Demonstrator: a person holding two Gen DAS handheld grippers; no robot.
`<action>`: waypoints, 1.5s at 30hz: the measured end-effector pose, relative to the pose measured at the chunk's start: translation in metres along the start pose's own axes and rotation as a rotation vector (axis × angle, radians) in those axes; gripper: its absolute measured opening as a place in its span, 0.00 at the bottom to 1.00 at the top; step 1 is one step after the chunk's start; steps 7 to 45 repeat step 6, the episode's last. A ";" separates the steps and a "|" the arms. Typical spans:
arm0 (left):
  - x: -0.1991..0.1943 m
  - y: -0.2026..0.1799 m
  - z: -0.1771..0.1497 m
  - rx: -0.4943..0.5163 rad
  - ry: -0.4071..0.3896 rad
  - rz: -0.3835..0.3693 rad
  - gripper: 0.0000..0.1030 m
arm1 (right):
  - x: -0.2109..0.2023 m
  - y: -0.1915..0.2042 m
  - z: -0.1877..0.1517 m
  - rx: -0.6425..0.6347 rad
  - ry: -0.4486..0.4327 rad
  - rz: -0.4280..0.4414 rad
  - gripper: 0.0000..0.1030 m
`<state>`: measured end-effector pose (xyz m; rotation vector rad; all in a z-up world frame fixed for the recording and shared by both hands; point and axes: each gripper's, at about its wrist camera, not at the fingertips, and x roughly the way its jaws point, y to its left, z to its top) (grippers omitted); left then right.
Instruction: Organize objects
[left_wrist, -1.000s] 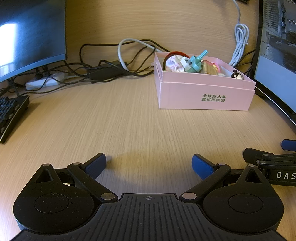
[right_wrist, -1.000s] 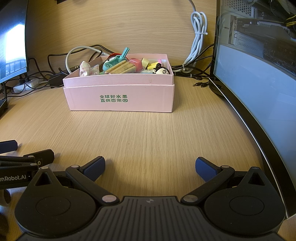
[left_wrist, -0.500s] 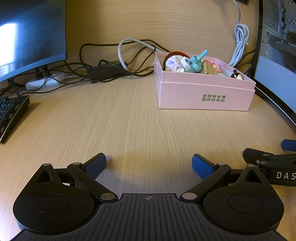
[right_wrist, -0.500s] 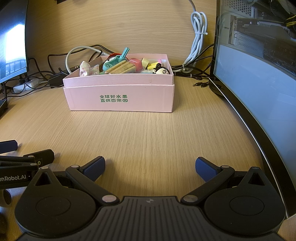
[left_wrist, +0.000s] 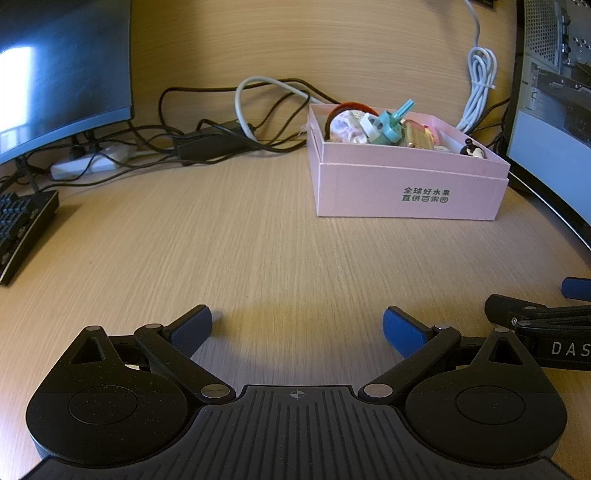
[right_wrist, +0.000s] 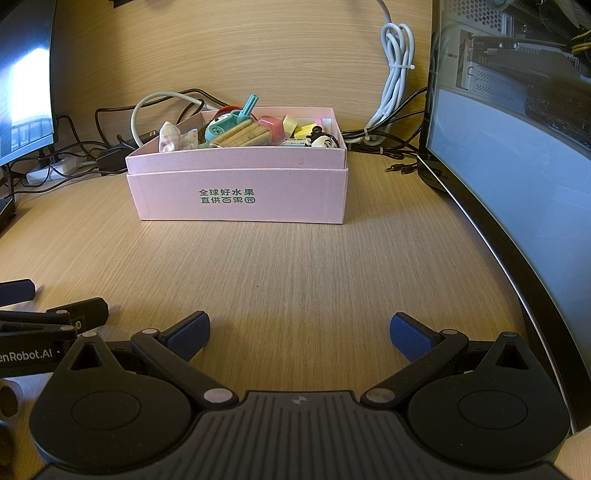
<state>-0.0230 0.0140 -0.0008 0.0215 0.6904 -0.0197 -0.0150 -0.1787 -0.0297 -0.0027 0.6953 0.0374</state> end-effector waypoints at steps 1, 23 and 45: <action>0.000 0.000 0.000 0.000 0.000 0.000 0.99 | 0.000 0.000 0.000 0.000 0.000 0.000 1.00; 0.000 0.001 0.000 -0.004 -0.001 -0.009 0.98 | 0.000 0.000 0.000 0.000 0.000 0.000 1.00; 0.000 0.001 0.000 -0.004 -0.001 -0.009 0.98 | 0.000 0.000 0.000 0.000 0.000 0.000 1.00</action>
